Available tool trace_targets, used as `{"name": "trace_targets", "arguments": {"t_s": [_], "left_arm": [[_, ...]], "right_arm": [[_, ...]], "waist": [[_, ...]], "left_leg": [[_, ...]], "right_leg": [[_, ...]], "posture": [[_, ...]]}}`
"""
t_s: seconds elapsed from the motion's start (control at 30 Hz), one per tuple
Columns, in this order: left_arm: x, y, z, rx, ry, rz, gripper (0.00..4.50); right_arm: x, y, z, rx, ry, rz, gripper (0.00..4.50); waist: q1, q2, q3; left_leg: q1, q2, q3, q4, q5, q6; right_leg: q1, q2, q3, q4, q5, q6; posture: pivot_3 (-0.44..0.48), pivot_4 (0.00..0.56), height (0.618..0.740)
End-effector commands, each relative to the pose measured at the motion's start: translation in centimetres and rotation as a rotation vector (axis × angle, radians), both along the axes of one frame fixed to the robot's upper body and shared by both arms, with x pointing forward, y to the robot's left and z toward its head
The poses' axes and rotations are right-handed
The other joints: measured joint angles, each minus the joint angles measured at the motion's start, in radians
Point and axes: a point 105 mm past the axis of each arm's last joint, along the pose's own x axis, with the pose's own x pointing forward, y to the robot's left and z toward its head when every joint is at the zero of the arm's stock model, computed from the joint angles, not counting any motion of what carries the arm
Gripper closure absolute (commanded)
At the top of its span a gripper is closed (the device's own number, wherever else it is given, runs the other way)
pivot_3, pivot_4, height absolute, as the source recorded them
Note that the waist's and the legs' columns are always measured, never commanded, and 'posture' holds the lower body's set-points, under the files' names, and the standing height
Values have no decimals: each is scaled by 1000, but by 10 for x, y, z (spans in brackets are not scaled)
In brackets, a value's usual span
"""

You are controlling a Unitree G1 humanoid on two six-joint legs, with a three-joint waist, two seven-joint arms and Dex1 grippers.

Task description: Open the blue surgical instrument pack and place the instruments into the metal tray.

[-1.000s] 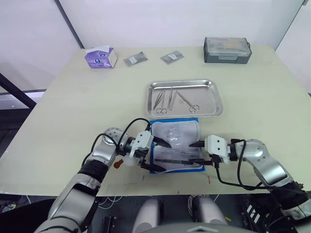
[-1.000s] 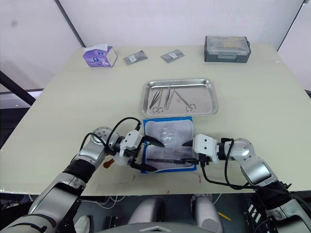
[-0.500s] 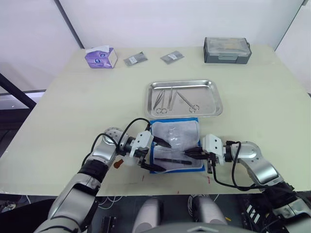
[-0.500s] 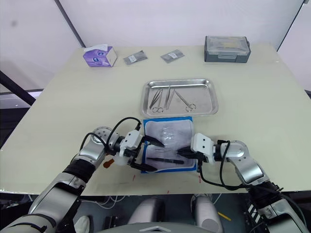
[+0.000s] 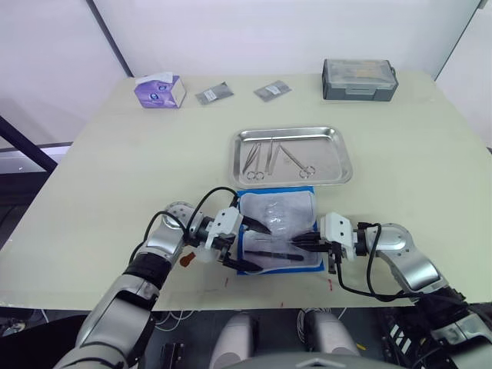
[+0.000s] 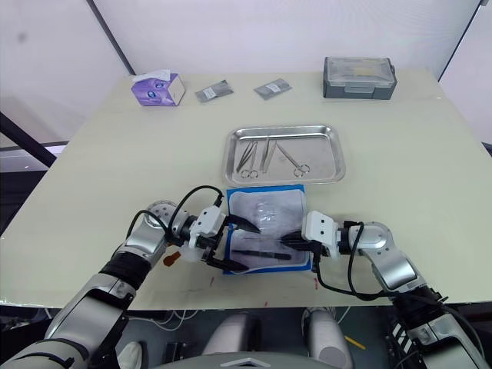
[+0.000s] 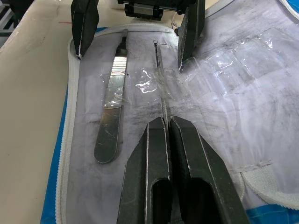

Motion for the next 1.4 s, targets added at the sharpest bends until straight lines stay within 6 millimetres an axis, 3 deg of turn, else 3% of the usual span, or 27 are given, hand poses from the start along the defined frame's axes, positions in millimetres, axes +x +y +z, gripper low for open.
{"name": "trace_targets", "arguments": {"t_s": [0.03,0.6,1.07,1.4], "left_arm": [[-30,11,-43,132,196,-40,0],[-31,10,-44,129,197,-42,0],[-32,8,-45,126,200,-46,0],[-32,7,-45,123,200,-46,0]], "right_arm": [[2,-5,-2,-20,2,-9,4313],[1,-7,-2,-32,-5,5,4313],[0,-5,39,-118,-189,75,4313],[1,-12,49,-225,-298,112,4313]], "waist": [[0,0,0],[0,0,0],[0,0,0],[1,0,0]], "left_leg": [[0,0,0,0,0,0],[0,0,0,0,0,0],[0,0,0,0,0,0],[0,0,0,0,0,0]], "right_leg": [[0,0,0,0,0,0],[0,0,0,0,0,0],[0,0,0,0,0,0],[0,0,0,0,0,0]], "posture": [[0,150,734],[0,150,734],[0,150,734],[0,150,734]]}}
